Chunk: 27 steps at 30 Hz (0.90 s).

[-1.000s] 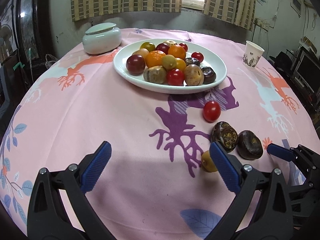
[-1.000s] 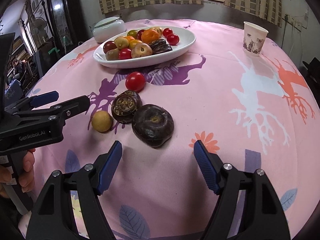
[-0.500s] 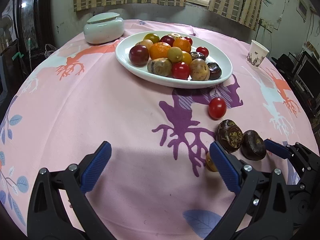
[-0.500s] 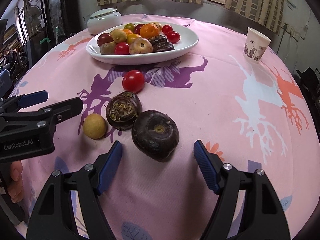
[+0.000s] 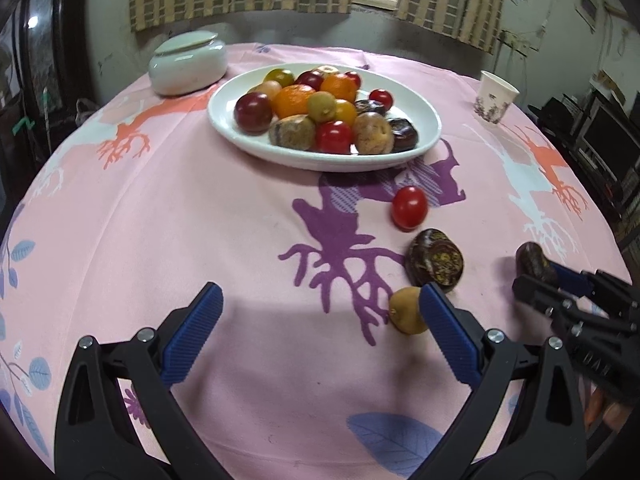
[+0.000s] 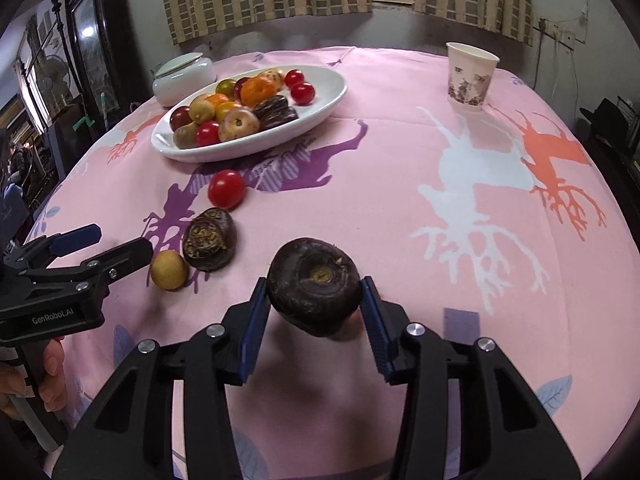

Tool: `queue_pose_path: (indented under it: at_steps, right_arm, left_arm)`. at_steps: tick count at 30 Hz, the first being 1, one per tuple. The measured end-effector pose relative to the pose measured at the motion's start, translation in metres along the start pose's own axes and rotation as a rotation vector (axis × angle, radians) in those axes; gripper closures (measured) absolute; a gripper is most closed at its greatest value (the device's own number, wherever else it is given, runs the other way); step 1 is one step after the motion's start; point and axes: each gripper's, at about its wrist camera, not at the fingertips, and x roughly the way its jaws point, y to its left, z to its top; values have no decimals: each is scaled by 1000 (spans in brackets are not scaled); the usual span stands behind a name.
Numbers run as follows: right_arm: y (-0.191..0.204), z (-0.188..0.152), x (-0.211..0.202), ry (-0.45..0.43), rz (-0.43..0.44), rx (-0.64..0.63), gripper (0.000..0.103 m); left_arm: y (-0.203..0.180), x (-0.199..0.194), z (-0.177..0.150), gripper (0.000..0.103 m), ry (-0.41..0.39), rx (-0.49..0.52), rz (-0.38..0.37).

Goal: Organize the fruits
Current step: 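Grasp another dark brown date with the right tool, then grasp the small yellow fruit with the left tool while the right tool holds the date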

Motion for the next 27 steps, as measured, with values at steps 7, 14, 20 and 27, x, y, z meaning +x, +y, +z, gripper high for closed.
queue_pose_path:
  at_steps: [7,14,20,27]
  right_arm:
    - [-12,3,-15,-44,36,43,57]
    - [-4,3,-20,-52,57,13,57]
    - [-4,2,-18,-39,55,13,57]
    - [-1,3,-22,-59,50,0,57]
  left_arm:
    - [-32,1,-12,3,-9,136,-21]
    - [-28,15,-13,17,60,90,-90]
    - [-30,14,-12,54,39,97,-112]
    - [-35,10,-12,74,31,126,-147]
